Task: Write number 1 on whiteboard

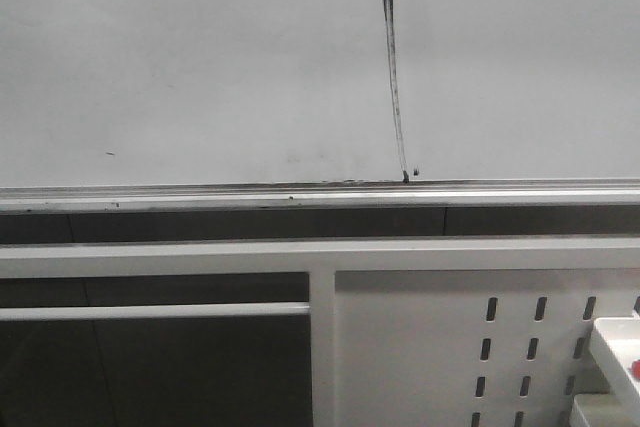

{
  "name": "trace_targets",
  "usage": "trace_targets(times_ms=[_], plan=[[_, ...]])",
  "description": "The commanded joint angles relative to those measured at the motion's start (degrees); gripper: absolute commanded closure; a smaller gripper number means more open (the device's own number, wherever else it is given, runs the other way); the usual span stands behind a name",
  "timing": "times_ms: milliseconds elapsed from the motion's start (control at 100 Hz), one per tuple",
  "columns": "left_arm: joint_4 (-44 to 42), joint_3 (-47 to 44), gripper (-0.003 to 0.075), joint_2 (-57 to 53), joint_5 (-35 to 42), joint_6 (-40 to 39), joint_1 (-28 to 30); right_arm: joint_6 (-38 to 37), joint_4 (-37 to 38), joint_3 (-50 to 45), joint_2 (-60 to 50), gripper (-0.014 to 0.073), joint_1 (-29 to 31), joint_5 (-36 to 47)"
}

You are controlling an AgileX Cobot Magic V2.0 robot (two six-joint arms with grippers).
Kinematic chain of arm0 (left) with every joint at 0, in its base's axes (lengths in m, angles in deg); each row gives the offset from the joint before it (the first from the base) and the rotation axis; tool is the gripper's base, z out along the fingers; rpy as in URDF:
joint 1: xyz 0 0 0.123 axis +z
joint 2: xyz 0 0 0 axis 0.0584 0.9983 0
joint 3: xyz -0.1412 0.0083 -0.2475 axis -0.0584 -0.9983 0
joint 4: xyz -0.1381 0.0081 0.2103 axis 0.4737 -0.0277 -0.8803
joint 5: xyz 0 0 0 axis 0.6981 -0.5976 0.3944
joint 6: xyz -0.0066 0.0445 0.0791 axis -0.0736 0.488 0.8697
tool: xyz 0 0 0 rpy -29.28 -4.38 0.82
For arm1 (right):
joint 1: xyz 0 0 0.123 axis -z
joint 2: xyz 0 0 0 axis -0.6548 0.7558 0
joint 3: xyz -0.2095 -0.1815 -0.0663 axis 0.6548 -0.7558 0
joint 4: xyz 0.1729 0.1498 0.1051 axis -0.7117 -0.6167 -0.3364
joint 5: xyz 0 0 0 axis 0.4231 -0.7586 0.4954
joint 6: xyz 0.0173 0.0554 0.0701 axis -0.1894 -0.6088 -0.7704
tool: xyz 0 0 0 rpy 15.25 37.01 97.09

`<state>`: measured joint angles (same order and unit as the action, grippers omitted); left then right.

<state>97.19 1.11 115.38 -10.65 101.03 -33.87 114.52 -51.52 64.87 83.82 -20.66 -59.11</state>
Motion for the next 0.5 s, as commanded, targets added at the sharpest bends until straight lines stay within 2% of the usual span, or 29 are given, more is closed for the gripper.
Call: trace_targets(times_ms=[0, 330, 490], plan=[[2.34, 1.72, 0.0479, -0.17, 2.27, -0.07, 0.09, 0.01, -0.28, 1.88, -1.12, 0.0671, -0.1, 4.09], [3.32, 1.72, 0.0491, -0.17, 2.59, -0.07, 0.09, 0.01, -0.28, 1.8, -1.12, 0.0671, -0.1, 1.91], [3.77, 1.72, 0.0636, -0.17, 4.11, -0.07, 0.09, 0.01, -0.28, 1.8, -1.12, 0.0671, -0.1, 1.91]])
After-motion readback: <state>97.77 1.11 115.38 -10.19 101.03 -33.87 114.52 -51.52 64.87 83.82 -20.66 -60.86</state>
